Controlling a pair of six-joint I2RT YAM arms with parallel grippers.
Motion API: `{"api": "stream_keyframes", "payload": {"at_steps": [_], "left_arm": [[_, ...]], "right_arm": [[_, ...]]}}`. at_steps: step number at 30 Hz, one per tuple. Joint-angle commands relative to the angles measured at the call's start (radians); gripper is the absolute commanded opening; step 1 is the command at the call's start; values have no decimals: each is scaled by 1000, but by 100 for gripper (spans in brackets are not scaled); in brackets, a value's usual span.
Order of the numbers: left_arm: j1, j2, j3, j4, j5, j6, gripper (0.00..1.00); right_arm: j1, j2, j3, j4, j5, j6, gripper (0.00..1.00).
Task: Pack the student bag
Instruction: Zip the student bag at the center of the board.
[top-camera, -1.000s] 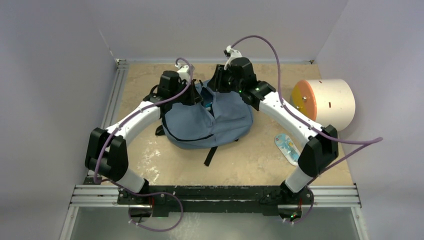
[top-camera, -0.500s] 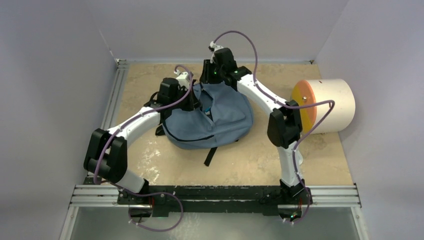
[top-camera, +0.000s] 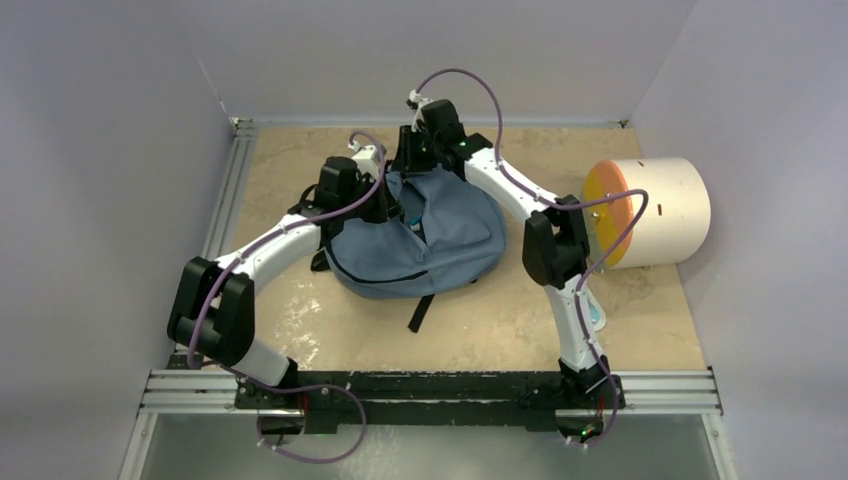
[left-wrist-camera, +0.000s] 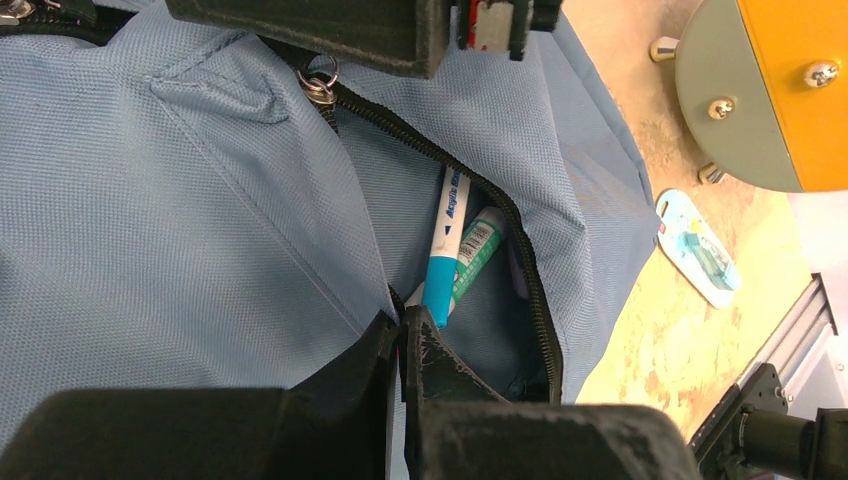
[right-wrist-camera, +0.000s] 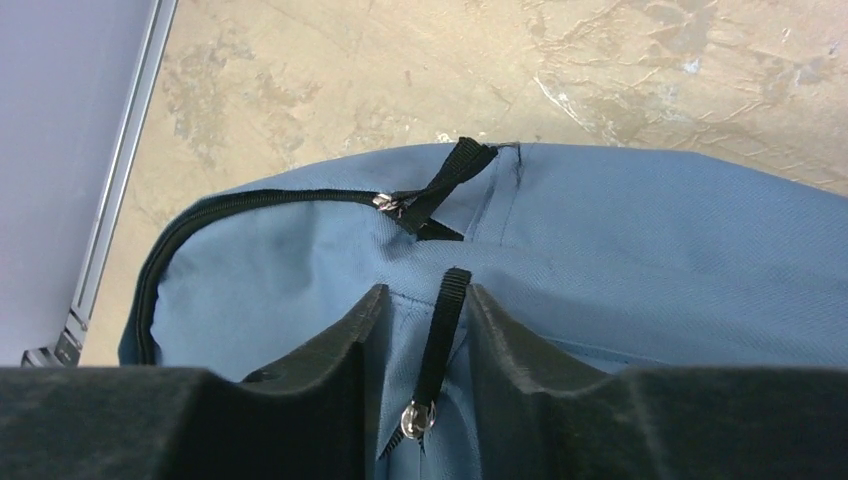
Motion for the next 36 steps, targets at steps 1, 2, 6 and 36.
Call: {"api": "stream_keyframes", "payload": {"at_steps": [1,2,6,36], "left_arm": [[8,-50,-14,34,14,-18,0],[8,-50,-14,36,14,-19,0],[8,-51,-16,36,13,-19,0],[18,-64,-23,51,74,-75,7]], "right_arm": [[-2,12,51,3,-38,-13,31],[-2,13,49,4,-42,-11,28],[-2,9,46,3,-46,-8,21],[-19,-340,-360,268,-126,23,0]]}}
